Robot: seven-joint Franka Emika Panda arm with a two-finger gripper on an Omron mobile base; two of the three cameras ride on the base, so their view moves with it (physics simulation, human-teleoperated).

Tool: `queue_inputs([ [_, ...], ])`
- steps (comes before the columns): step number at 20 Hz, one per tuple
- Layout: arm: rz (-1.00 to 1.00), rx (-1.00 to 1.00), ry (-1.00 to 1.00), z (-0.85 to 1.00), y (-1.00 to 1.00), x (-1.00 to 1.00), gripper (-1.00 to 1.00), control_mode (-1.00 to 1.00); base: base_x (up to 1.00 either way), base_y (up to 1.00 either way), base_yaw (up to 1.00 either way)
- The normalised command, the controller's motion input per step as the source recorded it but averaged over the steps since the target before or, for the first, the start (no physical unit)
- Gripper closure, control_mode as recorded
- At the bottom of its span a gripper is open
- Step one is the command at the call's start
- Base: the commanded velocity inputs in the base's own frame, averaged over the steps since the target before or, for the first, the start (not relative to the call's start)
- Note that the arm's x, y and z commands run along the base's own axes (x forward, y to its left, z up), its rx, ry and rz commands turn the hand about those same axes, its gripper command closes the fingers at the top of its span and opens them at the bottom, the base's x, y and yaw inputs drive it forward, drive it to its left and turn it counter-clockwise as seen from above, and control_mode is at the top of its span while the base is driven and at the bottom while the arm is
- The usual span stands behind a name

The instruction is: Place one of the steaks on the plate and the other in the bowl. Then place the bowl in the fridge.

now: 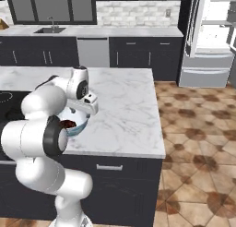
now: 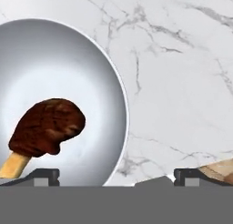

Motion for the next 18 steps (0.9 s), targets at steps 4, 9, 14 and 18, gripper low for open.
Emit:
queue_inputs([
  [4, -0.05, 0.00, 0.04, -0.40, -0.11, 0.40, -1.00, -1.00, 0.00, 0.00, 0.00],
  [9, -0.07, 0.00, 0.01, -0.30, -0.07, 0.18, -1.00, -1.00, 0.00, 0.00, 0.00],
  [14, 0.00, 0.00, 0.01, -0.43, 0.03, 0.12, -1.00, -1.00, 0.00, 0.00, 0.00],
  [18, 0.00, 0.00, 0.02, -0.43, 0.00, 0.22, -1.00, -1.00, 0.00, 0.00, 0.00],
])
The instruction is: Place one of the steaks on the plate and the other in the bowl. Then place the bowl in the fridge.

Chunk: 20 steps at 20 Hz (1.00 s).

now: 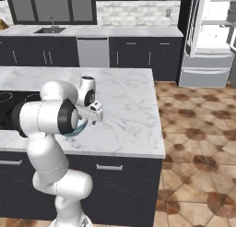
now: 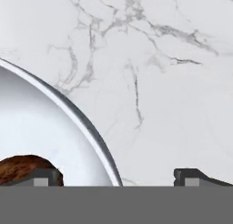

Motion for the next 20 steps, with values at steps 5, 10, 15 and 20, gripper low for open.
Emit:
queue_inputs([
  [5, 0.00, 0.00, 0.00, -0.21, 0.13, 0.07, -1.00, -1.00, 0.00, 0.00, 0.00],
  [10, 0.00, 0.00, 0.00, -0.04, 0.30, 0.00, -1.00, -1.00, 0.00, 0.00, 0.00],
  [15, 0.00, 0.00, 0.00, -0.13, 0.34, 0.00, 1.00, -1.00, 0.00, 0.00, 0.00],
  [20, 0.00, 0.00, -0.01, -0.06, 0.05, 0.00, 1.00, -1.00, 0.00, 0.00, 0.00],
])
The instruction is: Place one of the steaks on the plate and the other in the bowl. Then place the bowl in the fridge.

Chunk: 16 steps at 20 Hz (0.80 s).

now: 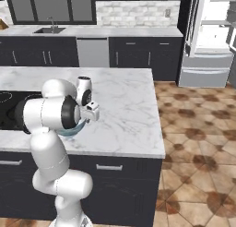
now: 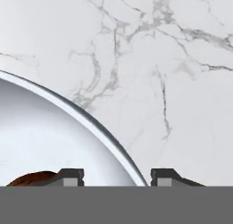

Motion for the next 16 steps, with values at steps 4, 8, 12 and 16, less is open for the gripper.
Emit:
queue_inputs([
  [4, 0.00, 0.00, -0.01, 0.00, 0.00, 0.00, 1.00, -1.00, 0.00, 0.00, 0.00],
  [8, -0.10, 0.02, 0.01, 0.02, -0.06, 0.00, 1.00, -1.00, 0.00, 0.00, 0.00],
  [12, -0.43, 0.27, 0.00, 0.77, -0.30, -0.02, 1.00, -1.00, 0.00, 0.00, 0.00],
  [16, -0.33, 0.20, 0.00, 0.96, -0.29, -0.07, 1.00, -1.00, 0.00, 0.00, 0.00],
])
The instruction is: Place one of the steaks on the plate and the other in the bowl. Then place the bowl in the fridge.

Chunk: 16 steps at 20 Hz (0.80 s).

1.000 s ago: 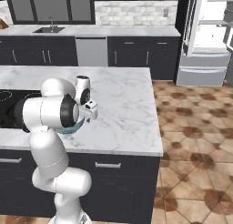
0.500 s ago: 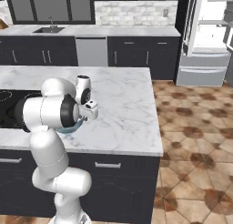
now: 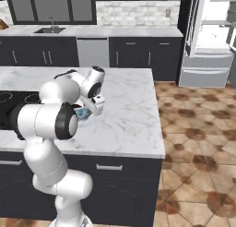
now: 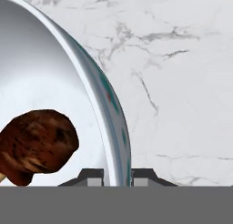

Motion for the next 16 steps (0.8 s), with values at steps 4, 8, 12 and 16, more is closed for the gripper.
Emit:
queue_inputs([
  [4, -0.22, 0.12, 0.00, 0.96, -0.23, -0.02, 1.00, -1.00, 0.00, 0.00, 0.00],
  [8, -0.10, 0.01, 0.02, 0.51, -0.41, -0.73, 1.00, -1.00, 0.00, 0.00, 0.00],
  [12, -0.10, 0.00, 0.00, 0.16, -0.59, -1.00, 1.00, -1.00, 0.00, 0.00, 0.00],
  [16, -0.08, 0.00, -0.19, 0.00, -0.15, -1.00, 1.00, -1.00, 0.00, 0.00, 0.00],
])
